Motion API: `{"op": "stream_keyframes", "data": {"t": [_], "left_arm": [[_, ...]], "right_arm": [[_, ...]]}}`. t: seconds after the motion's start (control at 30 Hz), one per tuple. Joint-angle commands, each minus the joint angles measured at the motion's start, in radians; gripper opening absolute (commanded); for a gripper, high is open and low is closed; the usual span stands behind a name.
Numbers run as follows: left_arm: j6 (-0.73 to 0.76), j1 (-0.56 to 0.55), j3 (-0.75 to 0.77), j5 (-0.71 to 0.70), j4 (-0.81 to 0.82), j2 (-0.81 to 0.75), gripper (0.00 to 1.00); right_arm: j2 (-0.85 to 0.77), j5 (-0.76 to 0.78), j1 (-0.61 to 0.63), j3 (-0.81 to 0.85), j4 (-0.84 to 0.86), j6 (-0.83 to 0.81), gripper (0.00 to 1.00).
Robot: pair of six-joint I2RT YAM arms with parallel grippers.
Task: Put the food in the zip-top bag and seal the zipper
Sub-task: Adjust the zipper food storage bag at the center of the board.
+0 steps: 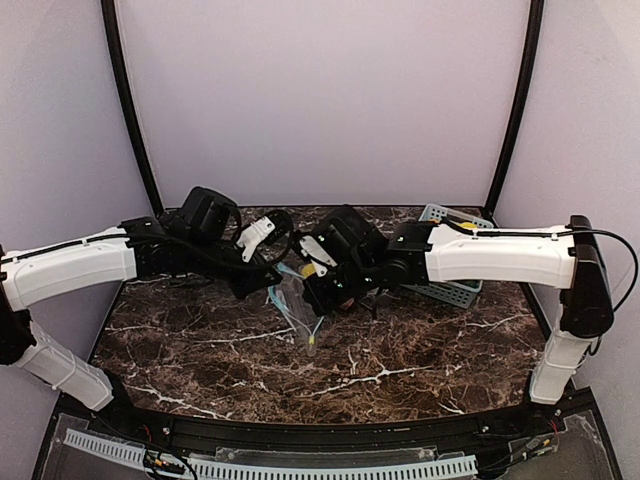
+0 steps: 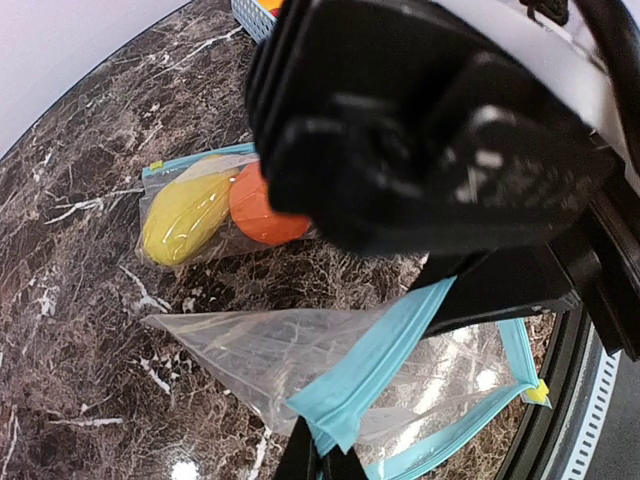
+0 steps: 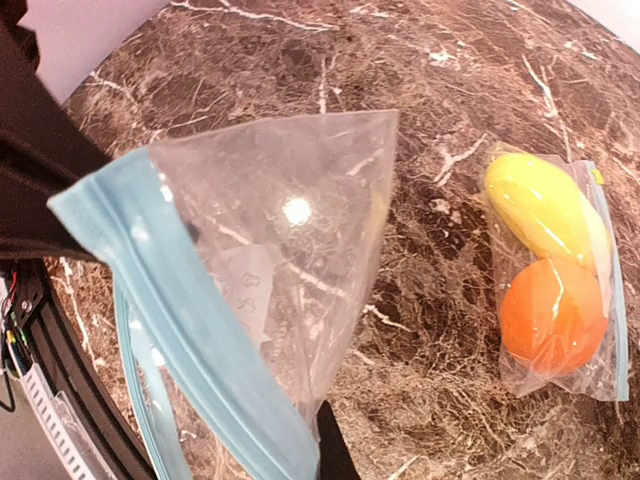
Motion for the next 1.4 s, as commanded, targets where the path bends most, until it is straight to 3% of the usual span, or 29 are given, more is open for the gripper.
{"op": "stream_keyframes", "data": {"t": [0.0, 0.27, 0.4, 0.47, 0.53, 0.63, 0.87, 1.07, 1.13, 1.2, 1.27, 1.37], "left_arm": [[-0.162, 0.004, -0.027, -0.04, -0.03, -0.011, 0.01], [-0.379, 0.003, -0.078, 0.02, 0.052, -0.002, 0.01], [-0.471, 0.003, -0.131, 0.043, 0.122, -0.027, 0.01], [-0.517, 0.003, -0.161, 0.055, 0.167, -0.039, 0.01], [-0.552, 0.004, -0.187, 0.053, 0.181, -0.051, 0.01], [-0.595, 0.004, -0.252, 0.039, 0.198, -0.087, 0.01], [-0.567, 0.004, -0.323, 0.081, 0.173, -0.125, 0.01], [-0.435, 0.004, -0.205, 0.015, 0.012, -0.117, 0.21], [-0.384, 0.003, -0.138, -0.032, -0.032, -0.111, 0.36], [-0.336, 0.004, -0.1, -0.058, -0.063, -0.103, 0.59], [-0.279, 0.004, -0.077, -0.056, -0.074, -0.097, 0.69], [-0.239, 0.005, -0.056, -0.047, -0.09, -0.082, 0.73]], "right_arm": [[-0.021, 0.156, -0.005, 0.012, -0.054, 0.095, 0.01], [-0.008, 0.224, -0.002, -0.036, 0.062, 0.087, 0.37], [0.018, 0.21, -0.002, -0.056, 0.11, 0.071, 0.4], [0.035, 0.211, -0.003, -0.062, 0.116, 0.081, 0.37], [0.045, 0.227, -0.002, -0.071, 0.116, 0.095, 0.17], [0.034, 0.208, -0.005, -0.097, 0.147, 0.088, 0.0], [-0.012, -0.012, 0.001, -0.148, 0.274, -0.101, 0.0], [0.016, -0.018, 0.04, -0.085, 0.199, -0.202, 0.0], [0.028, -0.002, 0.05, -0.072, 0.177, -0.206, 0.0], [0.036, 0.007, 0.056, -0.064, 0.158, -0.204, 0.0], [0.036, 0.012, 0.061, -0.063, 0.152, -0.2, 0.0], [0.029, 0.008, 0.063, -0.063, 0.149, -0.198, 0.0]]}}
